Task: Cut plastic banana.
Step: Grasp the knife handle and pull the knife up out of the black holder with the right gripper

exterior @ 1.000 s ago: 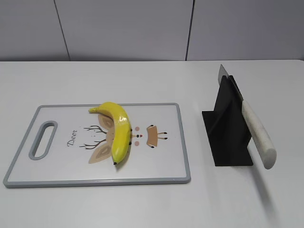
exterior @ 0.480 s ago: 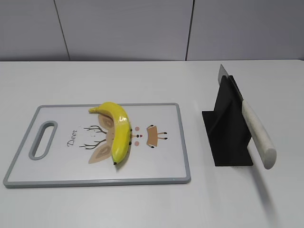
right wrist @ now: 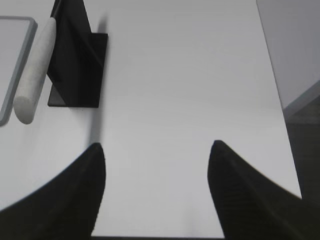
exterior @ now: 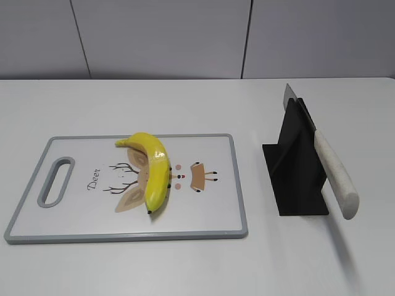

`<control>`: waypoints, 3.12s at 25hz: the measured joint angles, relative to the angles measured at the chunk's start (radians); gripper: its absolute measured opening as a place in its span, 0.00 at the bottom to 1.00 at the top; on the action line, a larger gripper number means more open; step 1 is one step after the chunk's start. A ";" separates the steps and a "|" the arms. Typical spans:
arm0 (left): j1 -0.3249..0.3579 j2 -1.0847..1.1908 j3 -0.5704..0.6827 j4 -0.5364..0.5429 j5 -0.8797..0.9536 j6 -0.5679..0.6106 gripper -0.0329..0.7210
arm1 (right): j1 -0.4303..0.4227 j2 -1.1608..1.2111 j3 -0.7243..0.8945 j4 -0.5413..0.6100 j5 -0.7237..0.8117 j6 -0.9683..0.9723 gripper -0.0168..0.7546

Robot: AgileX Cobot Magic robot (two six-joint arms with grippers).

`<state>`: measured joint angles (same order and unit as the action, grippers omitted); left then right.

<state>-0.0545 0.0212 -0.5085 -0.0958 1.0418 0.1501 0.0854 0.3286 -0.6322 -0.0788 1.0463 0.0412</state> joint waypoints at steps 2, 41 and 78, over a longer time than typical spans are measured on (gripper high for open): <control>0.000 0.000 0.000 0.000 0.000 0.000 0.88 | 0.000 0.084 -0.049 0.001 0.038 0.000 0.66; 0.000 0.000 0.000 -0.003 0.000 0.000 0.80 | 0.355 1.213 -0.510 0.095 0.145 0.256 0.62; 0.000 0.000 0.000 -0.004 0.000 -0.001 0.80 | 0.355 1.271 -0.511 0.101 0.105 0.352 0.23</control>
<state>-0.0545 0.0212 -0.5085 -0.0997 1.0418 0.1493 0.4406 1.5998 -1.1429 0.0222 1.1510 0.3933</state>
